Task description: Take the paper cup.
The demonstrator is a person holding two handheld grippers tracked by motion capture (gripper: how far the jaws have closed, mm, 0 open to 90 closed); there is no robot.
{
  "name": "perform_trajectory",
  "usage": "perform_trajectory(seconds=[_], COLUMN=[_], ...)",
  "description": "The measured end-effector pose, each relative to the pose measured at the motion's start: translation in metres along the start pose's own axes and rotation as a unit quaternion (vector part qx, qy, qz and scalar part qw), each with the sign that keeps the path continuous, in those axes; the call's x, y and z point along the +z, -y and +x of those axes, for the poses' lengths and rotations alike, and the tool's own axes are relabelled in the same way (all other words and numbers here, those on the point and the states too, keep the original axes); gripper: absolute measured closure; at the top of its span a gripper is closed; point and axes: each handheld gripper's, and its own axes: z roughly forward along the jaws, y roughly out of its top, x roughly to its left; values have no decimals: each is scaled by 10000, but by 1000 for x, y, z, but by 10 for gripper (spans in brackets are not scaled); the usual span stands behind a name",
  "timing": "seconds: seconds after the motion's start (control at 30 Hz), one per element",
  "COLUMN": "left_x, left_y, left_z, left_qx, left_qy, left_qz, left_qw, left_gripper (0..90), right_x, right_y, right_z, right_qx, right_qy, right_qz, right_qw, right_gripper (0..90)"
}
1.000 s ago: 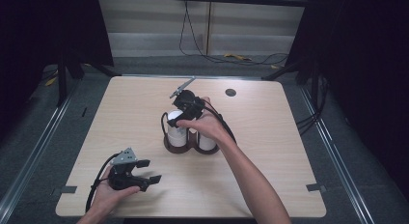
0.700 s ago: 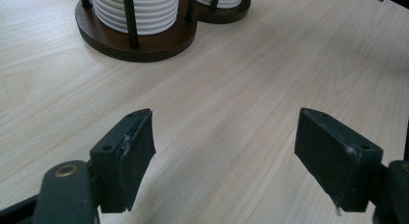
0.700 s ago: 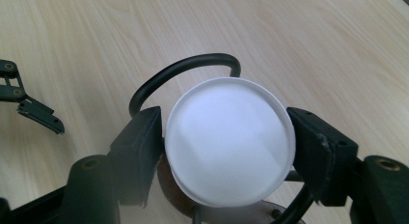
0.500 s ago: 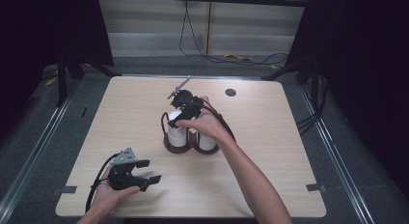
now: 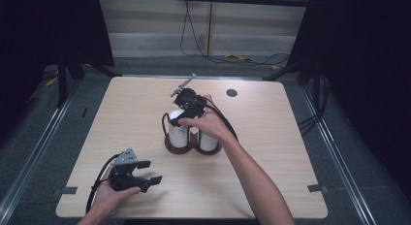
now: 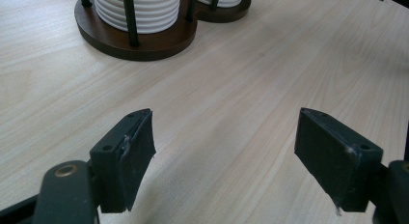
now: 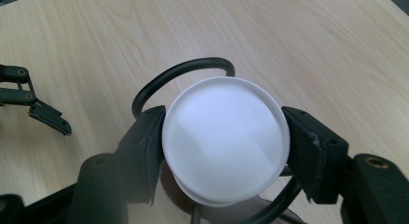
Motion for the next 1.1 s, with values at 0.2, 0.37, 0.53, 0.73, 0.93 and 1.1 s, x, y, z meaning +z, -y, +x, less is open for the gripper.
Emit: perform_trajectory(seconds=[0.2, 0.37, 0.53, 0.73, 0.93, 1.1], left_x=[0, 0, 0, 1, 0, 1], left_y=[0, 0, 0, 0, 0, -1], left_z=[0, 0, 1, 2, 2, 2], left_qx=[8, 2, -24, -82, -63, -106], left_qy=[-24, -26, -25, -8, -4, -24], left_qz=[21, 36, 19, 27, 5, -30], left_qw=[10000, 10000, 10000, 10000, 10000, 9999], left_gripper=[217, 217, 202, 185, 185, 184], right_x=[-5, -11, -17, -19, -21, -23], right_y=[1, 1, 2, 2, 1, 2], right_z=[-2, -3, -4, -5, -4, -5], right_qx=[21, 74, 133, 193, 222, 251], right_qy=[-11, 6, -45, -77, -59, -27], right_qz=[-99, -243, -341, -357, -415, -420], right_qw=[9999, 9997, 9993, 9991, 9989, 9988], right_gripper=[361, 370, 377, 379, 380, 380])
